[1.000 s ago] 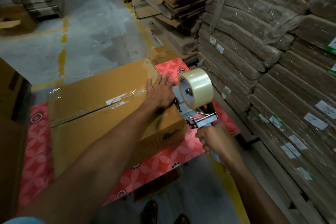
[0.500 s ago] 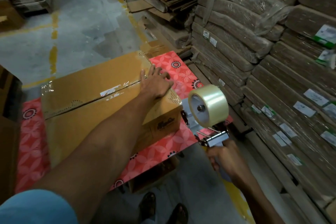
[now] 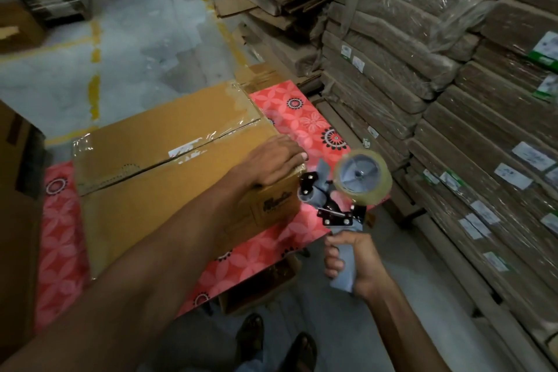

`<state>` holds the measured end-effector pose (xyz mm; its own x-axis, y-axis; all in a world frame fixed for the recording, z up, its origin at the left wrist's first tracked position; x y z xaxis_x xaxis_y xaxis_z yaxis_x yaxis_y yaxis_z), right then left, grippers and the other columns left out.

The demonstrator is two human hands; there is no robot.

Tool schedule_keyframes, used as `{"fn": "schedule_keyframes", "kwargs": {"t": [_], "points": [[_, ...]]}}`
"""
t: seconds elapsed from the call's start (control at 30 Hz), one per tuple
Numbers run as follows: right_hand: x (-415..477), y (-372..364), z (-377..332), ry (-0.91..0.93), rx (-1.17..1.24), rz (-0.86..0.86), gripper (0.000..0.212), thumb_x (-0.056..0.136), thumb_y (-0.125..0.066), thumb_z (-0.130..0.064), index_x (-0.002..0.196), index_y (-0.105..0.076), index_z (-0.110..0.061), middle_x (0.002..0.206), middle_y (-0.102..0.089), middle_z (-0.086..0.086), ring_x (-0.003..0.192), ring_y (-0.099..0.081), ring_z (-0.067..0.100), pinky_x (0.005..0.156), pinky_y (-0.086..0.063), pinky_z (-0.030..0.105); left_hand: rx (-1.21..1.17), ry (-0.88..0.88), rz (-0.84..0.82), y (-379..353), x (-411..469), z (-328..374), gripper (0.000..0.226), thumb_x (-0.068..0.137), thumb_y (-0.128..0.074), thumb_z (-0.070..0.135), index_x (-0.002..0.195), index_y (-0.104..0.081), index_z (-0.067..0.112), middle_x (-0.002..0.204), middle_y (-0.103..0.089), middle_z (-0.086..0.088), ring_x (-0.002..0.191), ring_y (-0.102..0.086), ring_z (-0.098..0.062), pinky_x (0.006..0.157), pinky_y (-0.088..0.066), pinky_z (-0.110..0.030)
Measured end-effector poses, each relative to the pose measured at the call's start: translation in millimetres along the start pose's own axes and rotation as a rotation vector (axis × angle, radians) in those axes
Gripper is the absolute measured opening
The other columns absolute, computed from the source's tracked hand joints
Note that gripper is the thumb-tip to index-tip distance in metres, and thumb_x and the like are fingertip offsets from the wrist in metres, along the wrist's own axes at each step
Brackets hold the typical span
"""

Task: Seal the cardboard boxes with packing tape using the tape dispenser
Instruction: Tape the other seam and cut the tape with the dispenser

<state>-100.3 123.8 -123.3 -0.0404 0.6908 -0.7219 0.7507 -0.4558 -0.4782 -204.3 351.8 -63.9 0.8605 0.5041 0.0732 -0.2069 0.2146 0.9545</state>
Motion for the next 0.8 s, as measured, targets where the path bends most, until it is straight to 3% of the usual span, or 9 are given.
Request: {"fn": "schedule_keyframes", "kwargs": {"t": [0.07, 0.17, 0.23, 0.33, 0.4, 0.47, 0.63, 0.73, 0.8], "points": [[5.2, 10.7, 7.2, 0.014, 0.155, 0.014, 0.015, 0.074, -0.052, -0.007, 0.06, -0.049, -0.012, 0.05, -0.039, 0.001, 0.033, -0.03, 0.012, 0.038, -0.027, 0.022, 0.035, 0.01, -0.021, -0.6, 0.3, 1.1, 0.054, 0.106, -0.028, 0.054, 0.113, -0.068, 0.017, 0.107, -0.068, -0.002, 0.101, -0.056, -0.019, 0.105, -0.035, -0.039], [26.1, 44.4, 3.9, 0.085, 0.093, 0.262, 0.024, 0.087, -0.048, -0.006, 0.064, -0.047, -0.014, 0.052, -0.036, 0.001, 0.036, -0.032, 0.013, 0.039, -0.028, 0.02, 0.097, 0.051, -0.04, -2.2, 0.1, 5.3, 0.055, 0.1, -0.039, 0.062, 0.112, -0.069, 0.019, 0.111, -0.067, -0.001, 0.107, -0.054, -0.019, 0.109, -0.03, -0.037], [37.8, 58.2, -13.8, 0.169, -0.139, 0.442, 0.023, 0.088, -0.052, -0.01, 0.066, -0.05, -0.015, 0.057, -0.039, 0.003, 0.043, -0.036, 0.016, 0.044, -0.03, 0.021, 0.135, 0.081, -0.035, -5.3, 0.3, 9.1, 0.054, 0.096, -0.046, 0.067, 0.11, -0.07, 0.021, 0.108, -0.067, 0.0, 0.106, -0.054, -0.018, 0.11, -0.03, -0.037], [64.3, 58.9, -49.0, 0.312, -0.629, 0.579, 0.014, 0.079, -0.068, -0.021, 0.082, -0.067, -0.007, 0.074, -0.064, 0.011, 0.061, -0.058, 0.025, 0.053, -0.04, 0.027, 0.137, 0.117, -0.014, -10.7, 2.0, 15.1, 0.044, 0.092, -0.053, 0.06, 0.103, -0.072, 0.022, 0.1, -0.067, 0.001, 0.105, -0.055, -0.019, 0.114, -0.029, -0.041], [91.0, 50.4, -66.1, 0.332, -0.906, 0.559, 0.033, 0.076, -0.077, -0.022, 0.106, -0.071, -0.008, 0.102, -0.071, 0.012, 0.088, -0.067, 0.028, 0.067, -0.046, 0.029, 0.157, 0.136, -0.031, -13.6, 2.7, 16.6, 0.042, 0.088, -0.059, 0.06, 0.105, -0.072, 0.024, 0.108, -0.067, 0.001, 0.115, -0.054, -0.02, 0.12, -0.022, -0.043], [109.6, 38.9, -78.2, 0.307, -1.111, 0.597, 0.044, 0.077, -0.082, -0.022, 0.115, -0.066, -0.007, 0.11, -0.07, 0.012, 0.098, -0.068, 0.03, 0.07, -0.042, 0.028, 0.189, 0.161, -0.065, -15.6, 2.1, 16.5, 0.044, 0.086, -0.064, 0.06, 0.113, -0.07, 0.026, 0.122, -0.064, 0.0, 0.127, -0.048, -0.019, 0.123, -0.016, -0.044], [137.8, 22.6, -80.0, 0.253, -1.34, 0.63, 0.022, 0.089, -0.071, -0.014, 0.101, -0.062, 0.002, 0.105, -0.07, 0.019, 0.091, -0.067, 0.031, 0.064, -0.041, 0.028, 0.196, 0.178, -0.077, -13.8, -2.4, 23.4, 0.055, 0.087, -0.063, 0.061, 0.128, -0.062, 0.025, 0.14, -0.055, -0.003, 0.137, -0.04, -0.02, 0.125, -0.01, -0.043], [139.8, 13.9, -88.7, 0.262, -1.412, 0.575, 0.027, 0.089, -0.068, -0.026, 0.103, -0.072, -0.003, 0.099, -0.071, 0.013, 0.084, -0.063, 0.023, 0.059, -0.04, 0.024, 0.01, 0.132, -0.082, -2.2, -2.9, 11.4, 0.07, 0.084, -0.057, 0.074, 0.134, -0.057, 0.026, 0.141, -0.054, 0.001, 0.132, -0.043, -0.017, 0.12, -0.023, -0.043], [130.8, -2.9, -120.6, 0.374, -1.49, 0.686, 0.033, 0.08, -0.061, -0.039, 0.089, -0.074, -0.01, 0.088, -0.072, 0.01, 0.078, -0.066, 0.025, 0.066, -0.052, 0.029, -0.195, 0.149, -0.021, 15.9, -0.6, -12.6, 0.068, 0.09, -0.049, 0.073, 0.138, -0.053, 0.024, 0.143, -0.054, 0.0, 0.13, -0.046, -0.016, 0.114, -0.034, -0.045]]}}
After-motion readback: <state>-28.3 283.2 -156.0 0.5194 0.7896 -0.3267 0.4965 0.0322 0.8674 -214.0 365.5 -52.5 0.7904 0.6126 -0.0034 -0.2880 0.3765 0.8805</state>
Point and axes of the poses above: each hand's wrist, its own x-axis towards the middle knuckle, its own y-axis out of the back of the hand, z = x × y, the point moved 4 cm from there along x, towards the middle knuckle
